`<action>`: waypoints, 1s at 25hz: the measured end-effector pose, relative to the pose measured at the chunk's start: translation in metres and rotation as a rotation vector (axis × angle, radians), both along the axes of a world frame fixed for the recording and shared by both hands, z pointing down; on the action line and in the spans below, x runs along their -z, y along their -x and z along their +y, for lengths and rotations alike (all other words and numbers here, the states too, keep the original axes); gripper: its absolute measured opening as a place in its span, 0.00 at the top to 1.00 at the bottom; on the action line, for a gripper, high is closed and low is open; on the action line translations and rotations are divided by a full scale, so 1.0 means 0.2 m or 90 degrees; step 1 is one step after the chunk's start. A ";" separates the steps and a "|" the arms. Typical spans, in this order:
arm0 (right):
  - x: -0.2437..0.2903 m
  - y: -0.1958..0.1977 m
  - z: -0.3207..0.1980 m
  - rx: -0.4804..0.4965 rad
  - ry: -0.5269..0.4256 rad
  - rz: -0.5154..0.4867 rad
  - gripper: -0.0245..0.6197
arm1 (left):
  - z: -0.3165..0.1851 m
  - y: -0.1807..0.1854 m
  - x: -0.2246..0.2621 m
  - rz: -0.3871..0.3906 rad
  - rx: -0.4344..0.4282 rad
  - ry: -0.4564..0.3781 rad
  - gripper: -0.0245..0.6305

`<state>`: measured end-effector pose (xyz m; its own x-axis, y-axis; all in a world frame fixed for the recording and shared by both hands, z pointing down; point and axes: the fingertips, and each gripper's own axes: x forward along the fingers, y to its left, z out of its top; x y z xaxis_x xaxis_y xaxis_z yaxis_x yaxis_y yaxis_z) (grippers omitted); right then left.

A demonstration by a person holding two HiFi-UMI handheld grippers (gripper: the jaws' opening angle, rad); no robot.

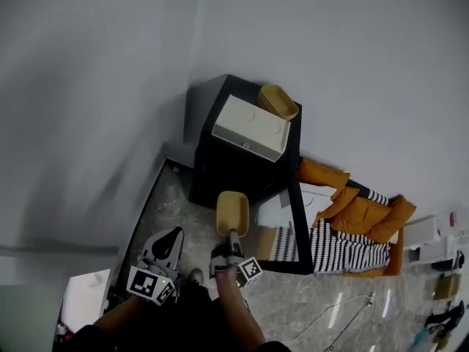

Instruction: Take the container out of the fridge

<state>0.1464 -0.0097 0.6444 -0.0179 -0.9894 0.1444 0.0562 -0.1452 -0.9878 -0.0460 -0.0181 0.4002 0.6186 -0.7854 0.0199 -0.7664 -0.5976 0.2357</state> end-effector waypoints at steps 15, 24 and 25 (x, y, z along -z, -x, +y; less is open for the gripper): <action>0.42 0.12 0.27 -0.012 -0.037 0.019 0.66 | -0.01 0.20 -0.07 -0.023 -0.015 0.014 0.96; 0.55 0.12 0.40 -0.037 -0.044 0.032 0.66 | 0.00 0.21 -0.13 -0.035 -0.015 0.017 0.96; 0.56 0.12 0.42 -0.041 -0.045 0.034 0.66 | 0.00 0.21 -0.14 -0.034 -0.016 0.021 0.96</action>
